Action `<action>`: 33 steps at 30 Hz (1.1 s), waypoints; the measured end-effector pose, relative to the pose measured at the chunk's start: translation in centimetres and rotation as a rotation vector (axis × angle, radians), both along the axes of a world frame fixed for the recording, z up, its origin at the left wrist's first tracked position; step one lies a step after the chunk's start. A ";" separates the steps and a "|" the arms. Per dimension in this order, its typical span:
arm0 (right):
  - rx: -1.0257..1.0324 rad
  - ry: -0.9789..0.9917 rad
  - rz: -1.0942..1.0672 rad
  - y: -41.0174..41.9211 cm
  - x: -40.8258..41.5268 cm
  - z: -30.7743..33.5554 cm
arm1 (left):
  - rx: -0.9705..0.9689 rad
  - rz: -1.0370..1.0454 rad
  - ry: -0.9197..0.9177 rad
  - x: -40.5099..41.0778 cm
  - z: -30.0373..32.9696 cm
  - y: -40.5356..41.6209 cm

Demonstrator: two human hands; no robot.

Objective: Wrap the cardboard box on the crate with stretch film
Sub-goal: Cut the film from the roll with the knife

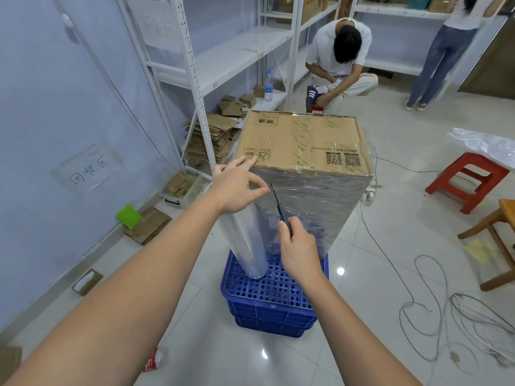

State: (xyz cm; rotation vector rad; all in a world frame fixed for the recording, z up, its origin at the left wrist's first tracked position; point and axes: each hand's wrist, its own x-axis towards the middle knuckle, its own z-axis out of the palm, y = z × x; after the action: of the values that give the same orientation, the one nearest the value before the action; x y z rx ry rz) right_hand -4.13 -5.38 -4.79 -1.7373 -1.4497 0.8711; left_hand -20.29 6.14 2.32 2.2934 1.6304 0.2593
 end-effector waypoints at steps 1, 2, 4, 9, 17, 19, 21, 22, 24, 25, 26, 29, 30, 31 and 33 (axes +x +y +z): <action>0.001 0.001 -0.003 0.2 0.0 0.3 | 0.001 0.006 -0.003 0.1 0.0 0.0; 0.000 0.002 -0.004 0.4 -0.1 0.6 | 0.002 0.010 -0.008 0.1 0.1 0.0; -0.003 0.003 -0.006 0.7 -0.2 0.9 | 0.004 0.010 -0.016 0.1 0.2 0.0; -0.026 -0.012 -0.002 0.8 -0.5 1.1 | -0.011 0.011 -0.043 0.0 0.2 0.1; -0.025 -0.039 -0.014 0.7 -0.9 1.2 | -0.010 0.011 -0.056 -0.2 0.3 0.0; -0.027 -0.044 -0.017 0.9 -1.0 1.4 | -0.008 0.018 -0.067 -0.2 0.3 0.0; -0.027 -0.060 -0.017 1.2 -1.0 1.5 | -0.013 0.018 -0.073 -0.2 0.3 0.0; -0.025 -0.070 -0.014 1.4 -1.1 1.7 | -0.016 0.016 -0.075 -0.2 0.3 0.0; -0.023 -0.115 -0.006 1.6 -1.1 1.8 | -0.025 0.009 -0.084 -0.2 0.3 0.0; -0.024 -0.155 -0.003 1.7 -1.1 1.7 | -0.026 0.008 -0.089 -0.2 0.2 0.1; -0.028 -0.197 0.000 1.6 -1.1 1.6 | -0.028 0.009 -0.094 -0.2 0.2 0.1; -0.039 -0.267 0.004 0.7 -1.1 0.9 | -0.030 0.010 -0.103 -0.1 0.3 0.0; -0.038 -0.275 0.005 0.4 -1.0 0.7 | -0.031 0.008 -0.103 -0.1 0.4 0.0; -0.037 -0.281 0.005 0.2 -0.9 0.6 | -0.031 0.007 -0.101 -0.1 0.4 0.0; -0.038 -0.298 0.011 0.5 -0.8 0.9 | -0.031 0.006 -0.103 -0.1 0.4 0.0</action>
State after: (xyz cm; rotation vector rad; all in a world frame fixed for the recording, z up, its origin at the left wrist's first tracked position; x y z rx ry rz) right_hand -4.96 -4.91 -3.89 -1.9527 -1.6417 0.6687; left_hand -20.35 6.16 2.70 2.2139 1.5796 0.3453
